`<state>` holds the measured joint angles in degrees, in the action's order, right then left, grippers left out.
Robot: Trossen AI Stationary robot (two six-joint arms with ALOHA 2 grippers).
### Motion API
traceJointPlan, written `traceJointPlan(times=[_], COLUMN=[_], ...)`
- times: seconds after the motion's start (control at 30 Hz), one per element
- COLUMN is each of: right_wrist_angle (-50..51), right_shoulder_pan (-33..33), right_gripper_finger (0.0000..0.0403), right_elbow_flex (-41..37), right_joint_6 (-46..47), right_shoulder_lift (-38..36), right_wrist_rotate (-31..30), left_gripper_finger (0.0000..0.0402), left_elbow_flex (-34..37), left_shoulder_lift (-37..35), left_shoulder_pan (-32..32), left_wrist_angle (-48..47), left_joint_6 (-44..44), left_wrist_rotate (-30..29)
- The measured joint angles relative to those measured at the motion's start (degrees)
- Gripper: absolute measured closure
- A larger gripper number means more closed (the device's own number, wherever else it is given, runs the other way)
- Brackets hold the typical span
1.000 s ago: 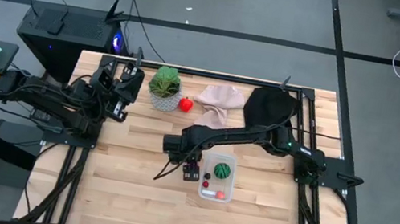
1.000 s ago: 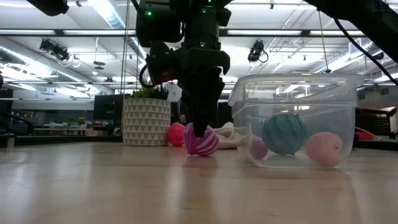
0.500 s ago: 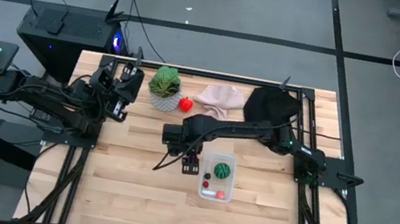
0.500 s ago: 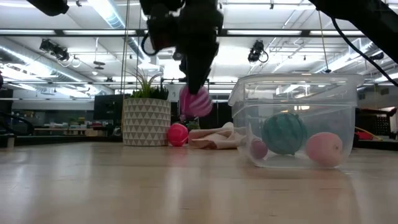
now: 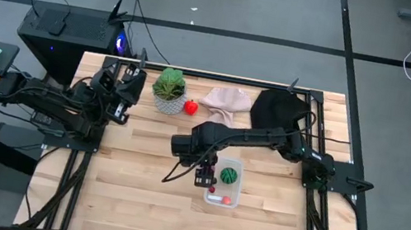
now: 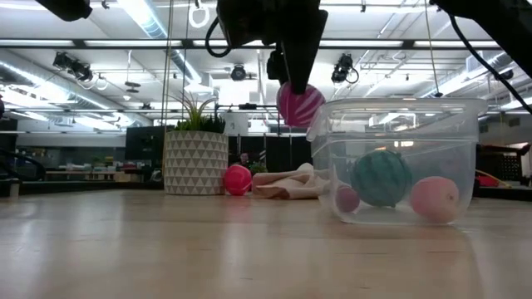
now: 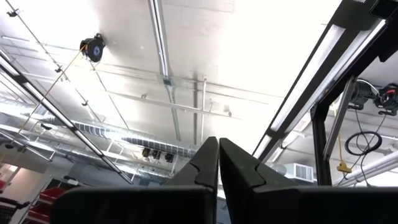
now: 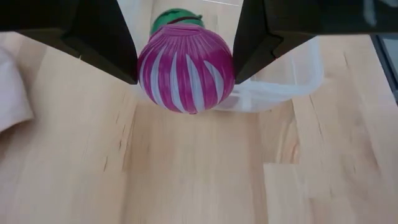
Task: Pick and placing Produce into tupperware
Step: Put the purple onion into the transparent bin
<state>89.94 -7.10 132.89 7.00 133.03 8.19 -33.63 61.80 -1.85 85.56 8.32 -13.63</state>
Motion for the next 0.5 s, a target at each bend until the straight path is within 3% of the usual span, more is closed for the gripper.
traceJointPlan(times=[0.5], right_wrist_angle=[0.08], right_shoulder_pan=[0.1], right_gripper_finger=[0.0157], right_elbow_flex=[-0.14], right_joint_6=[5.67], right_shoulder_lift=[-2.95], right_wrist_rotate=[4.5], left_gripper_finger=[0.038], left_elbow_flex=[0.02], left_shoulder_lift=[-0.07], left_shoulder_pan=[0.02], left_wrist_angle=[-0.29], left_joint_6=[0.38], left_wrist_rotate=[0.04])
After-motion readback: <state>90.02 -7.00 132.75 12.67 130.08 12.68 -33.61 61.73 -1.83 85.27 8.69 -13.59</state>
